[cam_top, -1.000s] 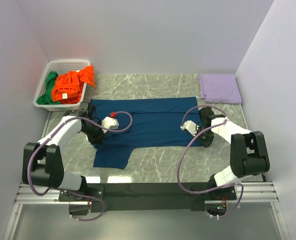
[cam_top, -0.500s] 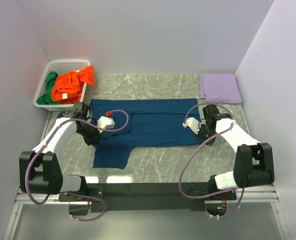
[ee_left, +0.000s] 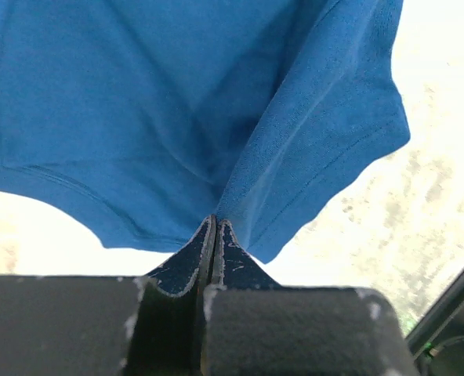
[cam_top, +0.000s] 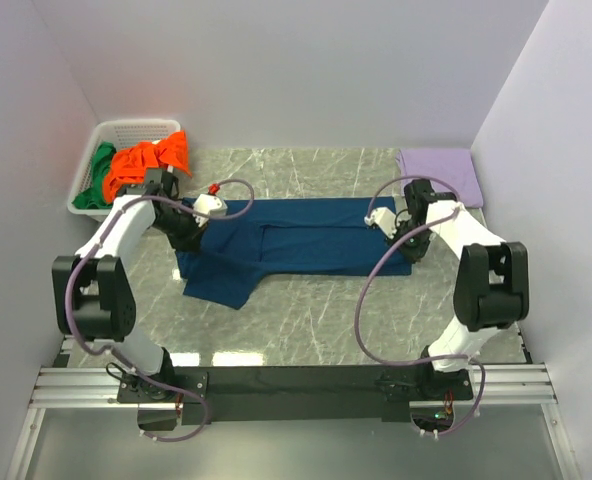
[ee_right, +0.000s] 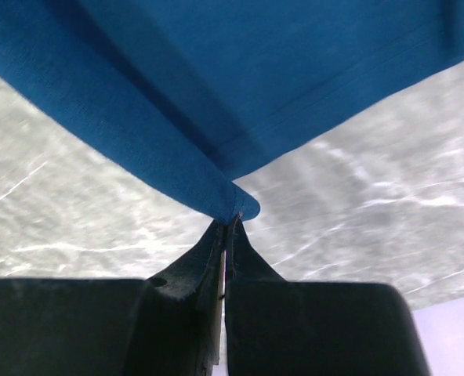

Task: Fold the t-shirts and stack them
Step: Fold the tshirt

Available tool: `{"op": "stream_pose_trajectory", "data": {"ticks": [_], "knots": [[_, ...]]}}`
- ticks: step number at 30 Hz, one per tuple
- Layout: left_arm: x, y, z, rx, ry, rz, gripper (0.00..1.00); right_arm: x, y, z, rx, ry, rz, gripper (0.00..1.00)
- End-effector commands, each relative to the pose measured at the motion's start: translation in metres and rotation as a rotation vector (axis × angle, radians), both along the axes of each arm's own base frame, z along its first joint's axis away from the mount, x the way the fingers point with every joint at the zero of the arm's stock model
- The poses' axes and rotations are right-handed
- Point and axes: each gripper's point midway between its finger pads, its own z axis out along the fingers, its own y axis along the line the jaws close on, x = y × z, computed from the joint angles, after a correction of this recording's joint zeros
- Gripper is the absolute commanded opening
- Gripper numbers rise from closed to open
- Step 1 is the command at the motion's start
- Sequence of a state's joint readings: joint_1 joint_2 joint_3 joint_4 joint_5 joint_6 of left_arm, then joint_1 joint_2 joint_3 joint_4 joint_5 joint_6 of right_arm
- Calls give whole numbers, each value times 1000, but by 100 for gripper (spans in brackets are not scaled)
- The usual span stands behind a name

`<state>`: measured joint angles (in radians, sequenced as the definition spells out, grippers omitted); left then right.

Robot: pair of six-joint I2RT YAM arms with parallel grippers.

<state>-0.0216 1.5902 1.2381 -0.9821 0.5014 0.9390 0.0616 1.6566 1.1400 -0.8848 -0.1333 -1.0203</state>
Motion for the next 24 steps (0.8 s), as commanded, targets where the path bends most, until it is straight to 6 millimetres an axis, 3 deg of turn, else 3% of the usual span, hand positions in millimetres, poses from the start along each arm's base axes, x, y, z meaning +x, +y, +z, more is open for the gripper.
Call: {"op": "stream_pose_trajectory", "data": {"ticks": [1, 7, 12, 15, 24], "knots": [[19, -5, 12, -43, -25, -18, 1, 23, -2, 13, 11, -24, 4, 0], [56, -4, 15, -54, -42, -9, 1, 55, -4, 11, 13, -13, -9, 0], [75, -6, 6, -68, -23, -6, 1, 77, -7, 8, 11, -17, -19, 0], [92, 6, 3, -77, -31, 31, 1, 89, -8, 7, 10, -22, -25, 0], [114, 12, -10, -85, -38, 71, 1, 109, -12, -7, 13, -4, -57, 0]]}}
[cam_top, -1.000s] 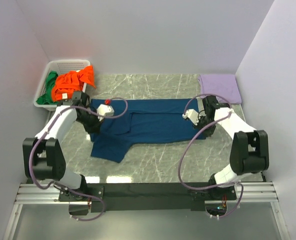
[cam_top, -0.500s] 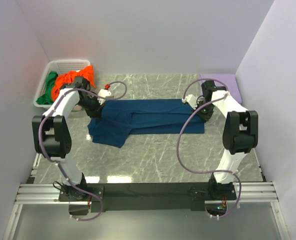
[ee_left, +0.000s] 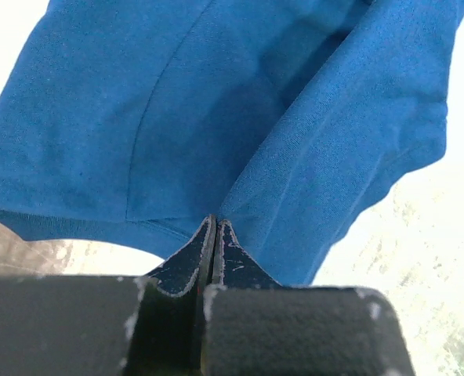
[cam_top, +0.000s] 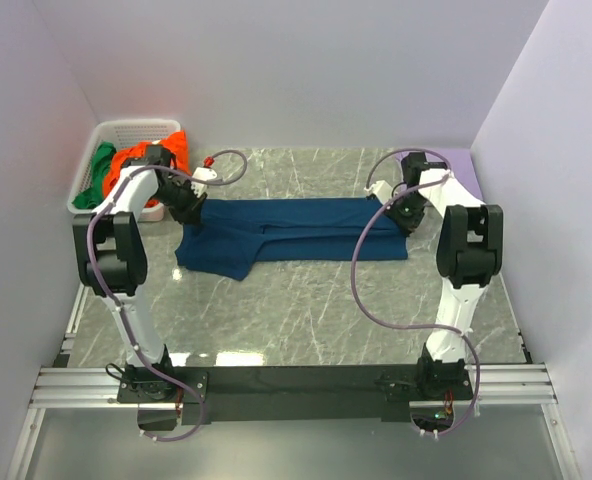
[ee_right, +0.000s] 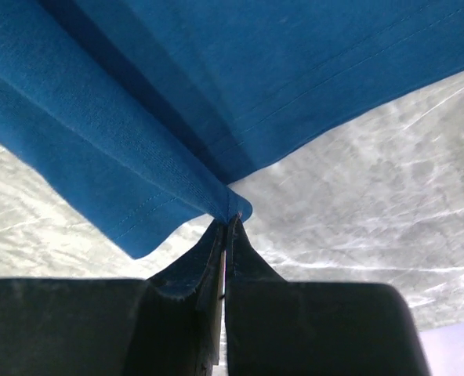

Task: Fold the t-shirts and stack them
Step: Fold the tshirt

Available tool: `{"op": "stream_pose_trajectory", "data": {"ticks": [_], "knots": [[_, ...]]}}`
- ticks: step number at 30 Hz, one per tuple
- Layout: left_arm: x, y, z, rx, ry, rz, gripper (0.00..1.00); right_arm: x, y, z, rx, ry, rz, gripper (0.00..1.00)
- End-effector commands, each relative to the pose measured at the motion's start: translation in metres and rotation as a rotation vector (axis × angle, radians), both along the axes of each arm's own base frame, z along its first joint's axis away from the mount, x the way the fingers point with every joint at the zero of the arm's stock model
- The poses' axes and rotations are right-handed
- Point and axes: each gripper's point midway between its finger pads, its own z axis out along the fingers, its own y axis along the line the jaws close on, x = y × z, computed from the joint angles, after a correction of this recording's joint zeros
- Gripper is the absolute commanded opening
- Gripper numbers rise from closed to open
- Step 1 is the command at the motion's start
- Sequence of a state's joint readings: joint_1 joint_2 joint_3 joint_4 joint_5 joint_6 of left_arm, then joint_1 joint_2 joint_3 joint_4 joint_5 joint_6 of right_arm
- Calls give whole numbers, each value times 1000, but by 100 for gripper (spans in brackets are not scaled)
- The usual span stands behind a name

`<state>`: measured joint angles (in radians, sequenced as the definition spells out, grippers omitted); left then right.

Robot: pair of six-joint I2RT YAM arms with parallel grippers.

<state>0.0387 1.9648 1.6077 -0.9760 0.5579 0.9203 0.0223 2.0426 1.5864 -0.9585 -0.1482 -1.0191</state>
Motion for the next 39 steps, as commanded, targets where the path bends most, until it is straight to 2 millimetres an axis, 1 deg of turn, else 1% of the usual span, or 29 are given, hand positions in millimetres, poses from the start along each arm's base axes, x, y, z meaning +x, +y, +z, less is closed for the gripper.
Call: {"op": "stream_pose_trajectory", "data": {"ticks": [1, 2, 7, 8, 9, 11, 12, 13, 15, 16, 17, 18, 19, 21, 22, 23, 24, 25, 27, 28, 29, 30, 31, 33, 35, 36, 37, 38, 39], "knots": [[18, -1, 5, -27, -43, 17, 1, 17, -5, 8, -1, -28, -22, 0], [22, 0, 2, -30, -48, 24, 1, 19, -5, 2, 0, -17, -26, 0], [31, -1, -11, -40, -31, 59, 1, 33, -5, -6, -12, -35, -62, 0], [38, 0, -13, -34, -53, 69, 3, 35, -6, -8, -16, -36, -84, 0], [40, 2, -15, -22, -63, 81, 5, 36, -7, -9, -23, -36, -90, 1], [43, 4, -18, -23, -60, 122, 14, 40, -7, -9, -30, -47, -105, 14], [45, 4, -18, -28, -60, 133, 25, 42, -9, -8, -35, -55, -127, 23], [46, 3, -14, -37, -57, 153, 29, 46, -10, -6, -43, -73, -139, 41], [48, 3, -6, -59, -58, 193, 34, 50, -9, 9, -34, -115, -174, 44], [46, 5, 3, -65, -72, 215, 36, 51, -8, 15, -23, -134, -185, 55], [45, 10, 6, -70, -76, 238, 39, 52, -6, 30, -6, -165, -209, 55], [43, 12, 11, -82, -73, 275, 43, 51, -4, 38, 7, -175, -216, 56], [39, 17, 16, -86, -82, 305, 43, 47, -2, 48, 22, -187, -222, 55], [30, 21, 18, -98, -60, 359, 43, 38, 8, 54, 75, -165, -233, 53], [23, 25, 17, -90, -53, 390, 42, 28, 11, 56, 90, -129, -239, 48], [18, 26, 16, -87, -42, 411, 41, 21, 19, 54, 130, -95, -256, 45], [14, 27, 15, -90, -33, 431, 40, 15, 23, 51, 146, -64, -263, 41], [4, 29, 10, -98, -5, 468, 40, 5, 26, 45, 159, -18, -273, 35], [-1, 33, 6, -91, 5, 522, 37, -6, 35, 37, 200, 35, -300, 31], [-9, 34, -3, -82, 28, 535, 36, -13, 38, 27, 207, 61, -312, 29], [-9, 37, -6, -71, 23, 550, 35, -16, 40, 22, 215, 78, -331, 28], [-14, 37, -14, -65, 48, 569, 34, -23, 41, 14, 215, 101, -341, 27], [-16, 38, -19, -60, 60, 579, 32, -23, 43, 7, 215, 111, -347, 27], [-16, 40, -26, -54, 75, 608, 29, -30, 45, -3, 213, 145, -367, 27], [-15, 44, -35, -44, 88, 637, 26, -31, 48, -14, 207, 163, -381, 26], [-17, 44, -44, -40, 113, 645, 25, -32, 46, -18, 194, 168, -389, 26], [-19, 46, -49, -32, 128, 652, 25, -34, 46, -26, 184, 190, -404, 26], [-20, 47, -54, -25, 144, 659, 25, -35, 47, -29, 177, 200, -405, 26], [-26, 47, -63, -18, 183, 669, 24, -37, 45, -33, 164, 210, -412, 26]]}}
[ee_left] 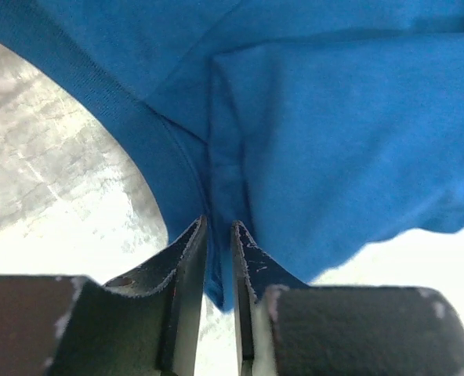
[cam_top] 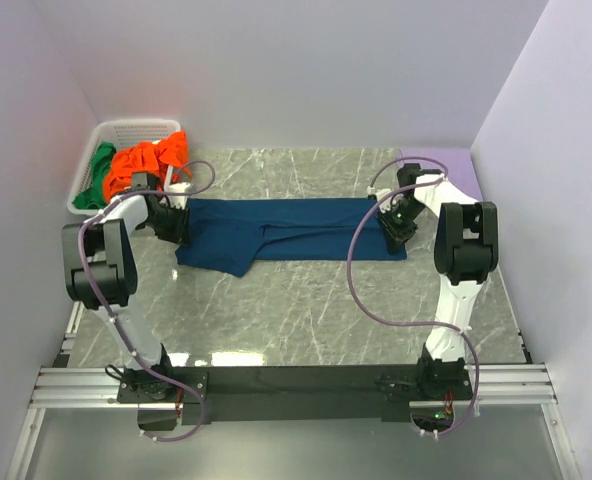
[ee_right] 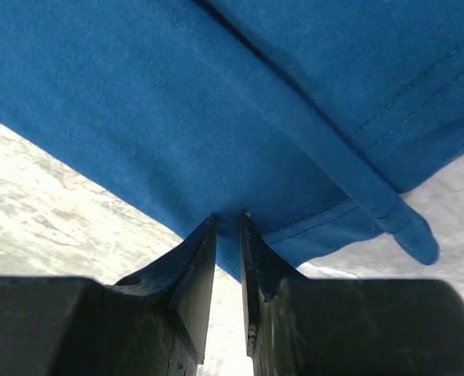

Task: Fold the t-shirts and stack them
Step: Fold the tshirt

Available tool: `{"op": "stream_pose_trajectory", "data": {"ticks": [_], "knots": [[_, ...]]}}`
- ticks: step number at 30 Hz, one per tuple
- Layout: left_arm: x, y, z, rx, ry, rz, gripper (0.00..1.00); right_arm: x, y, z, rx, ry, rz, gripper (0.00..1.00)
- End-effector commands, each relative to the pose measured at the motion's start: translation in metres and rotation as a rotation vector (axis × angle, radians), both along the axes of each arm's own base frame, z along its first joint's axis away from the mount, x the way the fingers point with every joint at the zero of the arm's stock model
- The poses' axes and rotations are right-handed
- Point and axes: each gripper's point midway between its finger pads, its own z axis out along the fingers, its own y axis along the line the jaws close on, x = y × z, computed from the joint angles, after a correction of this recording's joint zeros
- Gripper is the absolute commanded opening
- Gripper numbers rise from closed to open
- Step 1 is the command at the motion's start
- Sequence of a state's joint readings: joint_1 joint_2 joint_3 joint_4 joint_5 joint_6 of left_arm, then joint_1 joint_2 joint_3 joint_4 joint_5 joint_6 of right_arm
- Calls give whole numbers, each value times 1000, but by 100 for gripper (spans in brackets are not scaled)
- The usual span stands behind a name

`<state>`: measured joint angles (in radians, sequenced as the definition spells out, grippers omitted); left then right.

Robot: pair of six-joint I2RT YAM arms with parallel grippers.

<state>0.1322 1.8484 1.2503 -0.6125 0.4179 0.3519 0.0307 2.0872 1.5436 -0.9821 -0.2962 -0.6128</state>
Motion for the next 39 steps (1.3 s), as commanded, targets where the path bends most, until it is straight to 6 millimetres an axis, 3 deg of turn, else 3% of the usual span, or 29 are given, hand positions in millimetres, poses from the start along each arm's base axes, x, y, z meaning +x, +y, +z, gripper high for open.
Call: {"op": "stream_pose_trajectory", "data": {"ticks": [1, 5, 8, 14, 18, 20, 24, 25, 27, 31, 39], "knots": [[-5, 9, -20, 5, 61, 64, 24, -2, 0, -16, -36, 37, -38, 26], [-31, 10, -34, 11, 133, 65, 20, -8, -11, -21, -94, 45, -40, 26], [-62, 6, -40, 10, 192, 44, 17, -22, -17, -23, -129, 72, -22, 26], [-103, 3, -36, 22, 237, 18, 12, -50, -29, -22, -177, 91, 22, 26], [-114, 5, -24, 29, 218, 8, 14, -72, -30, -16, -178, 115, 53, 26], [-112, 4, -10, 5, 159, -42, 23, -71, -33, -8, -181, 80, 57, 27], [-109, -20, 54, -64, -120, -256, 39, -58, -26, 11, -138, 18, 57, 34], [-113, -26, 61, -58, -153, -304, 41, -63, -18, 16, -94, 41, 63, 36], [-120, -32, 76, -11, -249, -410, 44, -54, -10, 28, -53, 15, 56, 39], [-134, -62, 69, 92, -274, -587, 45, -52, 2, 46, 10, 10, 41, 41], [-157, -133, 29, 118, -201, -723, 49, -44, 0, 45, -3, -11, -2, 40]]}}
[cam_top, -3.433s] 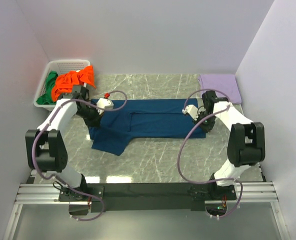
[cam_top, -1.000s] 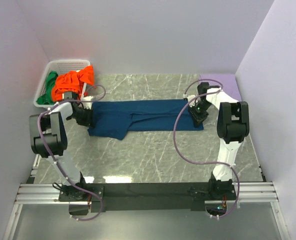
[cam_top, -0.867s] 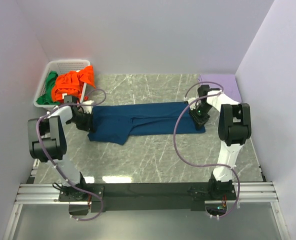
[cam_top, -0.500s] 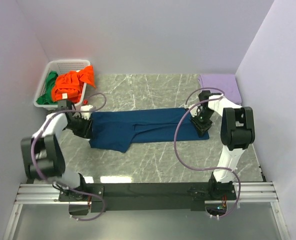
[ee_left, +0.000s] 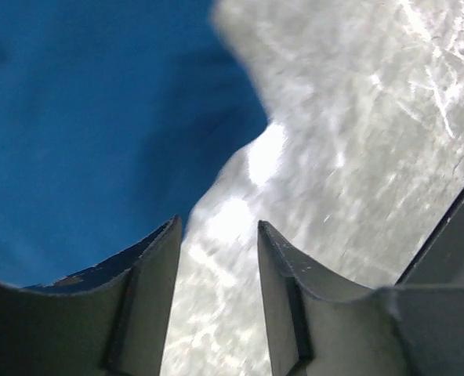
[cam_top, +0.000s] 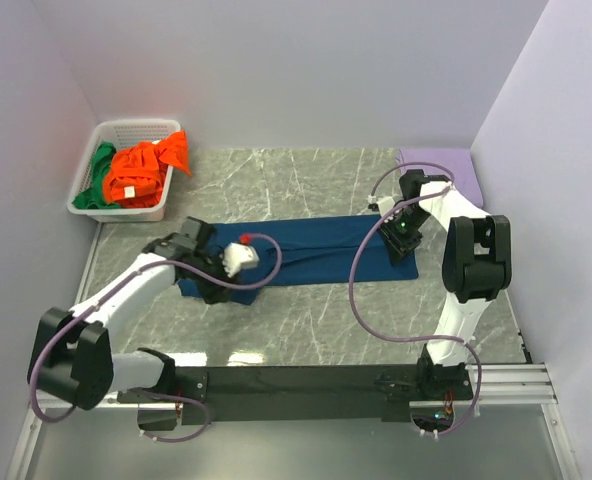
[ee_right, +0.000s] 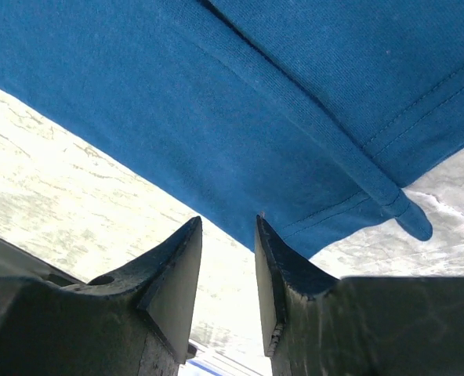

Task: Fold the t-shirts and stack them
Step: Fold the tshirt

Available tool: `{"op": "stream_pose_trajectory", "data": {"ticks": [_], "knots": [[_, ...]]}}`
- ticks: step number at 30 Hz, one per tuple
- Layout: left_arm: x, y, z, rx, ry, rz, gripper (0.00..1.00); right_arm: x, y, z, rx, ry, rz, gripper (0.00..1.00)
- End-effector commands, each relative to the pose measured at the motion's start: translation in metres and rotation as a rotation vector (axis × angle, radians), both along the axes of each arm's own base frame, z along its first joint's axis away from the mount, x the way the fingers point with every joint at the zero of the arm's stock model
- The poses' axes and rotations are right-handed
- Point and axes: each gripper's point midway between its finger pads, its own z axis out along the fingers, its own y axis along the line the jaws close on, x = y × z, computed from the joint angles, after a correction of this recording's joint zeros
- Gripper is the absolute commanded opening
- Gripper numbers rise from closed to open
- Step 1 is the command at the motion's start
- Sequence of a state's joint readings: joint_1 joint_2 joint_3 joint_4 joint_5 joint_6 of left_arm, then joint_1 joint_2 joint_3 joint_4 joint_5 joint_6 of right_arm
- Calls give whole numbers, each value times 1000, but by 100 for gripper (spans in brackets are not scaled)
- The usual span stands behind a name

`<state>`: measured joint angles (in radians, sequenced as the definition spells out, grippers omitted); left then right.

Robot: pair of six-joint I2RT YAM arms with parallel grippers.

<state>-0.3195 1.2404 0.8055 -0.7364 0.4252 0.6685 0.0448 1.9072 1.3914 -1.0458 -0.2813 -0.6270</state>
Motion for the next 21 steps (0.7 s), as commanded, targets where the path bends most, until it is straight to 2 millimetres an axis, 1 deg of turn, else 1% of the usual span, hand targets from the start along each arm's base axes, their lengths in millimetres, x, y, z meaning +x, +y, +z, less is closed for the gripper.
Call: {"op": "stream_pose_trajectory", "data": {"ticks": [1, 2, 3, 6, 8, 10, 11, 14, 16, 17, 18, 19, 21], "knots": [[3, -21, -12, 36, -29, -9, 50, 7, -1, 17, 12, -43, -37, 41], [1, -21, -21, 71, -22, 20, 50, 8, -1, 17, 9, -44, -40, 40], [4, -31, -27, 72, -35, 4, 49, 8, -1, 16, 12, -36, -43, 40], [14, -41, -36, 79, -48, 19, 49, 8, -2, 15, 12, -35, -48, 40], [16, -48, -42, 84, -33, 8, 49, 7, -5, 14, -1, -34, -47, 40], [15, -56, -44, 81, -27, -19, 49, 8, -8, 13, -10, -32, -50, 40], [12, -59, -51, 88, -10, -34, 49, 8, -10, 13, -10, -30, -54, 40], [8, -63, -63, 100, 19, -58, 50, 11, -13, 14, -12, -32, -65, 40], [3, -64, -70, 109, 44, -74, 48, 12, -14, 14, -12, -32, -67, 40], [0, -62, -76, 123, 67, -78, 44, 12, -14, 13, -14, -31, -65, 40], [-1, -61, -78, 131, 74, -79, 32, 12, -14, 12, -15, -30, -64, 40], [-2, -59, -81, 140, 79, -82, 25, 12, -14, 12, -15, -28, -65, 39], [-6, -56, -79, 144, 96, -93, 14, 12, -14, 12, -17, -28, -62, 39]]}}
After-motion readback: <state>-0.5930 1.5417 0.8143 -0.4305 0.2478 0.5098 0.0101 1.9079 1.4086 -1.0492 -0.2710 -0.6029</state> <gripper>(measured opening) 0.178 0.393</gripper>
